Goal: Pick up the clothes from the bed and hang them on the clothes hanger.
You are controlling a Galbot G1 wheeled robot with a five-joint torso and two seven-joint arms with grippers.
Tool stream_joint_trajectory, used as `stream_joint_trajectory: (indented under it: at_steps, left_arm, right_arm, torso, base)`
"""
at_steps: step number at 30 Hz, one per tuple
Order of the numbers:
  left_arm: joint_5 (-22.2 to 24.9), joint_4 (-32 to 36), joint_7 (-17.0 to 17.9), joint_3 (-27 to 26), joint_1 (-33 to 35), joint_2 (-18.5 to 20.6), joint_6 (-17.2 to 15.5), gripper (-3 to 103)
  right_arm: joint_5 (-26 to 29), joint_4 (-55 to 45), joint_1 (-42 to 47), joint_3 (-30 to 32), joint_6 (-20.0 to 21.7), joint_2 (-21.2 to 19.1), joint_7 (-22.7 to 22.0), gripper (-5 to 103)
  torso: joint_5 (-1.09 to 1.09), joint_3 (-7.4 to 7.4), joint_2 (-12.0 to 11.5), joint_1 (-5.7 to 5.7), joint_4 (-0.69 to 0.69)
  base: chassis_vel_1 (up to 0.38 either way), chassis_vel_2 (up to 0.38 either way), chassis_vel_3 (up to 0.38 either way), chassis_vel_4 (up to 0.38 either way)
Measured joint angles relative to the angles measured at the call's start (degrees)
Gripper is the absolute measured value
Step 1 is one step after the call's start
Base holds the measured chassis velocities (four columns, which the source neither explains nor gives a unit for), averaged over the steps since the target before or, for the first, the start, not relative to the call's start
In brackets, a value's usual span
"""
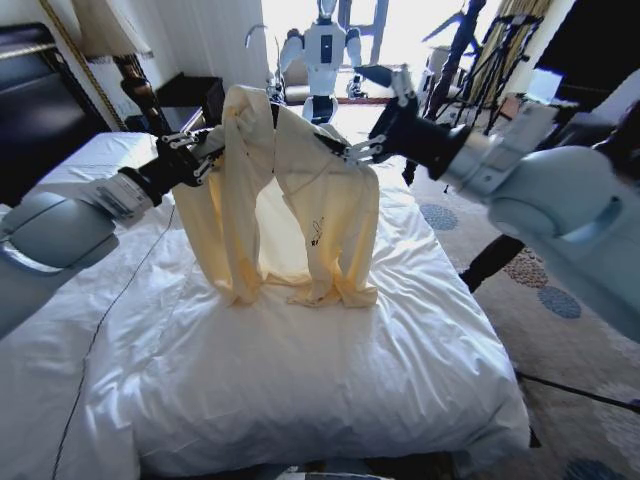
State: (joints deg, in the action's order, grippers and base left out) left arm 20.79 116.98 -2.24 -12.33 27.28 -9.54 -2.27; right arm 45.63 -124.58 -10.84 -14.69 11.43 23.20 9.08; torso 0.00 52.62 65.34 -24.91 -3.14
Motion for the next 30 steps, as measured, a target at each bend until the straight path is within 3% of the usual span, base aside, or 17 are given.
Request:
stream_joint_trajectory:
  at_steps: [5,11,16,19,25,30]
  left_arm:
    - [-0.52,-0.26,-0.06,0.03,-0.06,-0.12,0.09,21]
    - [-0.66,-0.04,-0.14,-0.10,-0.37,0.16,0.26,21]
    - [-0.22,0.58,-0.16,-0.44,-0.63,1.19,0.51,21]
    - [0.09,0.77,-0.17,-0.62,-0.94,1.58,0.71,21]
    - [0.21,1.68,-0.18,-0.74,-1.07,1.72,0.69,21]
    - [0.17,2.00,-0.18,-0.74,-1.06,1.79,0.46,21]
  right_arm:
    - [-0.73,-2.31,0.62,1.01,3.19,-5.08,0.74,100]
    - [-5.47,-2.55,0.10,-1.07,6.65,-4.06,0.86,102]
    - [-8.63,-1.57,-0.99,-3.20,8.49,-1.88,-0.15,81]
    - [-9.23,-1.08,-1.44,-4.08,8.98,-1.18,-0.71,76]
    - [-10.18,-0.32,-1.42,-6.57,9.33,1.44,-4.47,53]
    - [-11.28,0.94,-1.54,-8.26,9.24,3.86,-6.76,47]
  torso:
    - [-0.02,0.00,0.00,0.00,0.03]
    - [-0.02,0.00,0.00,0.00,0.03]
    - [-0.03,0.00,0.00,-0.01,0.05]
    - [-0.03,0.00,0.00,-0.01,0.04]
    - [-0.03,0.00,0.00,-0.01,0.02]
    - [-0.03,0.00,0.00,-0.01,0.03]
  base:
    - [0.000,0.000,0.000,0.000]
    - [0.000,0.000,0.000,0.000]
    - [0.000,0.000,0.000,0.000]
    - [0.000,0.000,0.000,0.000]
    - [0.000,0.000,0.000,0.000]
    - [0.000,0.000,0.000,0.000]
